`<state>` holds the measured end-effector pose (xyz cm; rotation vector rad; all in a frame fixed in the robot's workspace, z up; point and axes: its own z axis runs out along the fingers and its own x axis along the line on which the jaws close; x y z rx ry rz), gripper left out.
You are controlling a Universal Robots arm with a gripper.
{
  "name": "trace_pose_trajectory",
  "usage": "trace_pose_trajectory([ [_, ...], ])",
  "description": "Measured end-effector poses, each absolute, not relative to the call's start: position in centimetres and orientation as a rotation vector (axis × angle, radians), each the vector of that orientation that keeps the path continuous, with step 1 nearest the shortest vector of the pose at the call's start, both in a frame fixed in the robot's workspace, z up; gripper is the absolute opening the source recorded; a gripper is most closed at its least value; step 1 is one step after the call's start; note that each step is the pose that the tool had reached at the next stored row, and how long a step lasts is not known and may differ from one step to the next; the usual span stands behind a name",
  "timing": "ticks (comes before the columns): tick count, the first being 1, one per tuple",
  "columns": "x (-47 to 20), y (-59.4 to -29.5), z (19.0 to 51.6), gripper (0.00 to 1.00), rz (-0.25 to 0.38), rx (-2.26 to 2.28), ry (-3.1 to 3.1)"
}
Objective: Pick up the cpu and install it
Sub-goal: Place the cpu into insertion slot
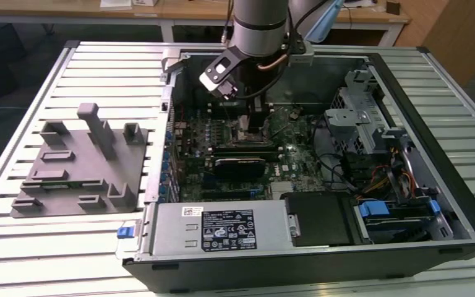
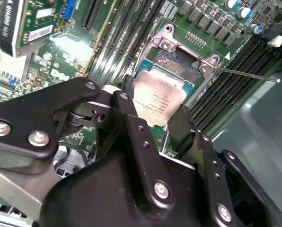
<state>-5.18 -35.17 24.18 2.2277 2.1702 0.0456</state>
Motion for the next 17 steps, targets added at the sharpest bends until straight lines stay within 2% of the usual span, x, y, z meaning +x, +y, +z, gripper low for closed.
trace_pose_trajectory([
  [17,-5.2,-34.3,22.0,0.53,0.063,2.229,2.152],
])
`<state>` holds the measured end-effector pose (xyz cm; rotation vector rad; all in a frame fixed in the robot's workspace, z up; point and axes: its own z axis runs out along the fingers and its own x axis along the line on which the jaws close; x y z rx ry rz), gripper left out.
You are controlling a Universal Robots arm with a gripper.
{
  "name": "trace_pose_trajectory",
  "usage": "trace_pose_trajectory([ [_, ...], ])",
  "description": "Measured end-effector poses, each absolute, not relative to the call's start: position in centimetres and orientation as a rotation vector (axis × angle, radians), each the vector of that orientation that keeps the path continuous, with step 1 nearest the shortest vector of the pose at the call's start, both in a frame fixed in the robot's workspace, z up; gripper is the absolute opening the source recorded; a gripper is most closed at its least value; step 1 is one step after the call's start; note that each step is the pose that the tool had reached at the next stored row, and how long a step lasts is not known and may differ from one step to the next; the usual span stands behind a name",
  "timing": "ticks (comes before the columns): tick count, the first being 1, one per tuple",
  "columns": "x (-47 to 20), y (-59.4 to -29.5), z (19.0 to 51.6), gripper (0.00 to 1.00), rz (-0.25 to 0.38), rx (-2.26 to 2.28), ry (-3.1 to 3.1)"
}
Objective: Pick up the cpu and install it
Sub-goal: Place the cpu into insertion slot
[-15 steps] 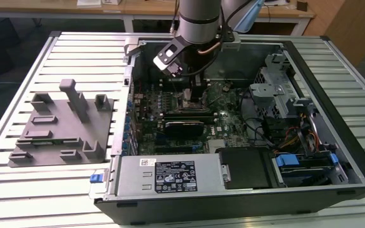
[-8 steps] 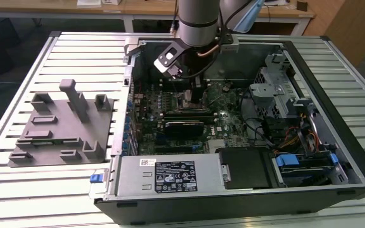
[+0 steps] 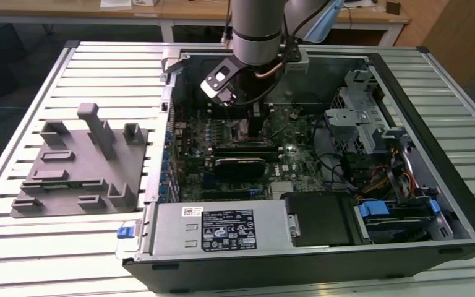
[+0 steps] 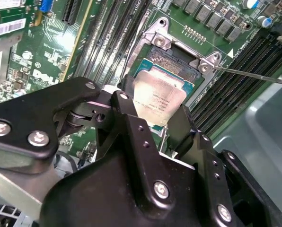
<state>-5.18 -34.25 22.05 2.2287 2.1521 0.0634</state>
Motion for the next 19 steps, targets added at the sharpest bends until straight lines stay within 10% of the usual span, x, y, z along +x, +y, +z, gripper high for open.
trace_pose_trajectory([
  [19,-5.3,-33.8,20.7,0.53,0.064,2.235,2.145],
])
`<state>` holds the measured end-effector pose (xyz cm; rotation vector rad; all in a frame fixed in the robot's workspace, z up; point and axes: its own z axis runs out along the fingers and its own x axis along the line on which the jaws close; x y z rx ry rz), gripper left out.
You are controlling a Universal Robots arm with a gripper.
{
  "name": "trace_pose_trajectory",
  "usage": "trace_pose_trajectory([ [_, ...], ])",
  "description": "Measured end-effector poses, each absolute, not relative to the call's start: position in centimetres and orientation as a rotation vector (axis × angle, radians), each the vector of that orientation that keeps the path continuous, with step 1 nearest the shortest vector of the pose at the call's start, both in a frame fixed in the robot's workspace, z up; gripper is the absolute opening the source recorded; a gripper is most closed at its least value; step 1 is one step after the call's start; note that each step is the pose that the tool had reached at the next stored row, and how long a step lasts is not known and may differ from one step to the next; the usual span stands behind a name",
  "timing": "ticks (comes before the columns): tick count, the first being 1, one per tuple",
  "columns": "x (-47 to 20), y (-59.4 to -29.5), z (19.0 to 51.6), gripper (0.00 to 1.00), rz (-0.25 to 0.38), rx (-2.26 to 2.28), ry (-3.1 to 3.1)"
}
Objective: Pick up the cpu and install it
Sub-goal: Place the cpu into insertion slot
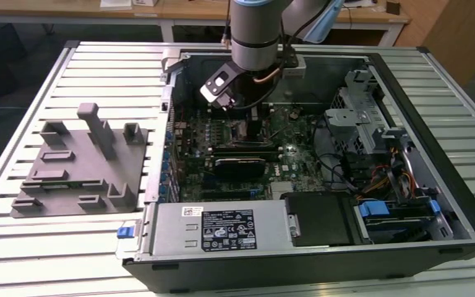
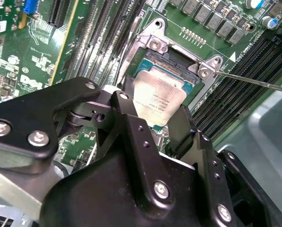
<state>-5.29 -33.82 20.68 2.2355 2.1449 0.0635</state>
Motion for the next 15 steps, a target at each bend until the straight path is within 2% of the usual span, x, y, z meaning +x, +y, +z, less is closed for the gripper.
trace_pose_trajectory([
  [15,-5.4,-33.67,19.85,0.53,0.063,2.237,2.143],
])
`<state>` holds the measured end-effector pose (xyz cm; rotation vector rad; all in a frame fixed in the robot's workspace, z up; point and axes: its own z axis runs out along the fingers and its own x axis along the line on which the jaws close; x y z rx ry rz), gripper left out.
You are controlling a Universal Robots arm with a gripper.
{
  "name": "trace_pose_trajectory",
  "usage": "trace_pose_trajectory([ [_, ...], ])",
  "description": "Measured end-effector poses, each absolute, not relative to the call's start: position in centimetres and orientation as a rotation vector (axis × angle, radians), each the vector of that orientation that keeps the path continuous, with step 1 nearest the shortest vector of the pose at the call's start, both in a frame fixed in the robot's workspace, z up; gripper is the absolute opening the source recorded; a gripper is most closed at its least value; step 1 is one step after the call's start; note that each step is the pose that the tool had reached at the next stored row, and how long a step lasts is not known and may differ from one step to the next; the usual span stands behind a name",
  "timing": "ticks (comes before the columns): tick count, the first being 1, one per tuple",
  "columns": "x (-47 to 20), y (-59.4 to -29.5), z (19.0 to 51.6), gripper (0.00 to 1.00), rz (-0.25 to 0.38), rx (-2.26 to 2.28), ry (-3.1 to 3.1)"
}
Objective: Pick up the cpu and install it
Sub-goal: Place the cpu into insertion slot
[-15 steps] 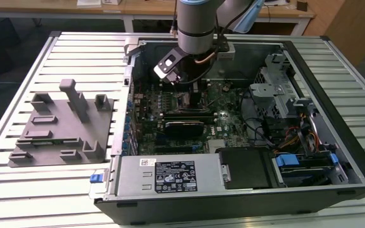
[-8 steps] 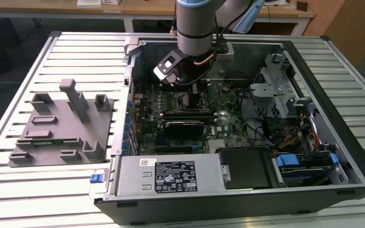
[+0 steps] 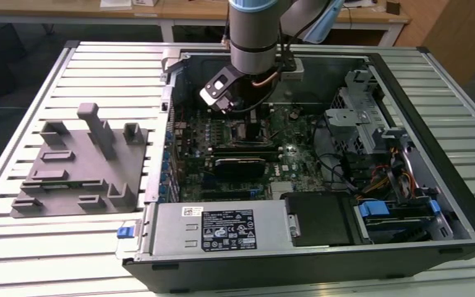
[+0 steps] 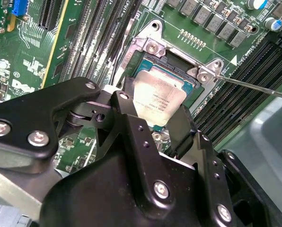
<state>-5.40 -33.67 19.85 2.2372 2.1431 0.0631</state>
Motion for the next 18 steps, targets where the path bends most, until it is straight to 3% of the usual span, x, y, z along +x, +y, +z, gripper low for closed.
trace_pose_trajectory([
  [18,-5.4,-33.45,19.43,0.53,0.063,2.238,2.142],
])
